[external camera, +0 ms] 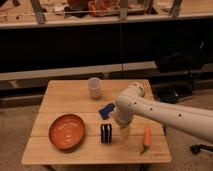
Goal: Knock the eraser over
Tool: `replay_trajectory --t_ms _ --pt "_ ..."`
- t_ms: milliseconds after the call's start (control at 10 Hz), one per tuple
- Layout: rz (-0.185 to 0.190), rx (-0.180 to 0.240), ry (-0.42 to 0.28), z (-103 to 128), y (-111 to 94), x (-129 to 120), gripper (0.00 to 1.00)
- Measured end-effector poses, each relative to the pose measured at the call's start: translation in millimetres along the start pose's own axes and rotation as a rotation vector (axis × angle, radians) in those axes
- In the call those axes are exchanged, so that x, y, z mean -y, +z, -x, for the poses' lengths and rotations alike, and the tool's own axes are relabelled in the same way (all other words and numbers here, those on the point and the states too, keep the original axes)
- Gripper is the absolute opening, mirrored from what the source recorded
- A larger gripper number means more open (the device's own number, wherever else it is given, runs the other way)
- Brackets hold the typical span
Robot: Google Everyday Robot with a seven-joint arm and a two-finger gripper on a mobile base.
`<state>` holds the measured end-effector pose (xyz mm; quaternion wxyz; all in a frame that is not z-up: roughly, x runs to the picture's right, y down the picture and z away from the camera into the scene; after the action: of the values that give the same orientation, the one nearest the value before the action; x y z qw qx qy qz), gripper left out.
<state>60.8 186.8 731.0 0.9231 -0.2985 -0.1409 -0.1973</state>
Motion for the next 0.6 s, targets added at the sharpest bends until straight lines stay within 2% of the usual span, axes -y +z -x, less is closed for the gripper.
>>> replay_trajectory --t_ms 600 --pt "0.010 0.012 -0.023 28 2 9 0.80"
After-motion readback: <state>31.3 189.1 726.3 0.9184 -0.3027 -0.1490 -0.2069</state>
